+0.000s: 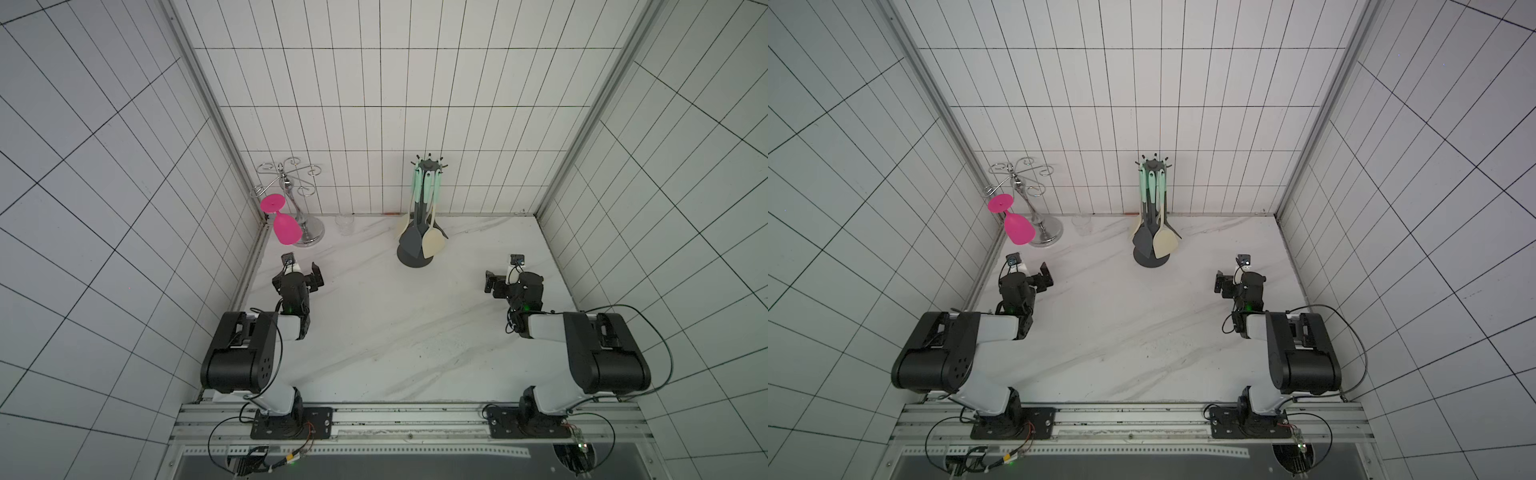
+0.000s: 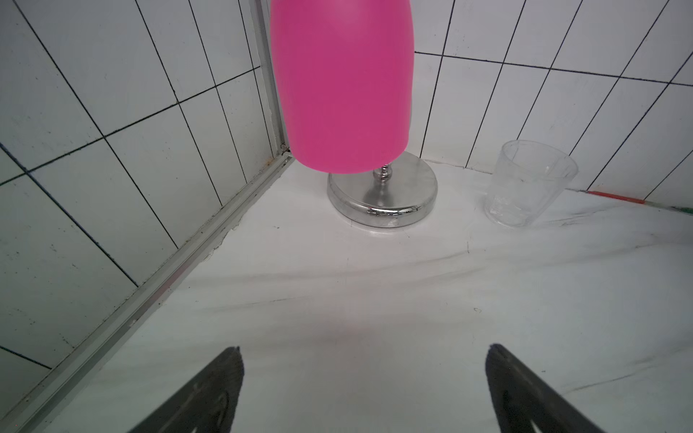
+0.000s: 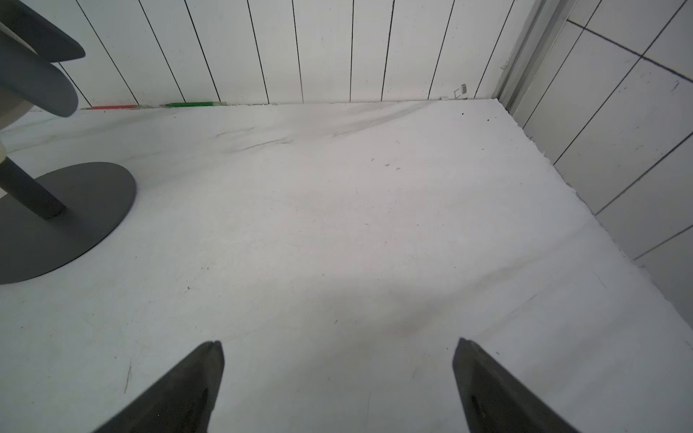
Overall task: Take the spatula off the kitchen utensil rack
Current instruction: Adjust the rack at the center of the board.
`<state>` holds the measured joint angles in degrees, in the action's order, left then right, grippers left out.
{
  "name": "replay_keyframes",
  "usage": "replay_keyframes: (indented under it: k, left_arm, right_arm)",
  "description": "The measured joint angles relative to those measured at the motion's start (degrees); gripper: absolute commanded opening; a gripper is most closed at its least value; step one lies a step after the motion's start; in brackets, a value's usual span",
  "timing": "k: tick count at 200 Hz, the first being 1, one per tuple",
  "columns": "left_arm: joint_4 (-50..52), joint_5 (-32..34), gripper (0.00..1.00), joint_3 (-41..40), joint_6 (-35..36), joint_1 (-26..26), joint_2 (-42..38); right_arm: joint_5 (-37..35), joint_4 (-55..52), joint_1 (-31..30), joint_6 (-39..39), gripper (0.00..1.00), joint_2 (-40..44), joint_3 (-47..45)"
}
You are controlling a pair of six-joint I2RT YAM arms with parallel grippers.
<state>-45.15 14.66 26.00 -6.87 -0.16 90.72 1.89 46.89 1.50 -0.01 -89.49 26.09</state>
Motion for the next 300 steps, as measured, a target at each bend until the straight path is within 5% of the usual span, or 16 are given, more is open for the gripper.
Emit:
replay_keyframes:
  k: [235, 300]
  left_arm:
    - [-0.07, -2.75, 0.99, -1.44, 1.64, -0.39, -2.27]
    - [15.43, -0.20, 0.99, 6.88, 10.19, -15.13, -9.51]
  right_arm:
    - [0.00, 0.00, 0.00, 0.00, 0.99, 0.00, 0.00]
    - [0.61, -1.25, 0.00, -0.02, 0.99, 3.89, -2.14]
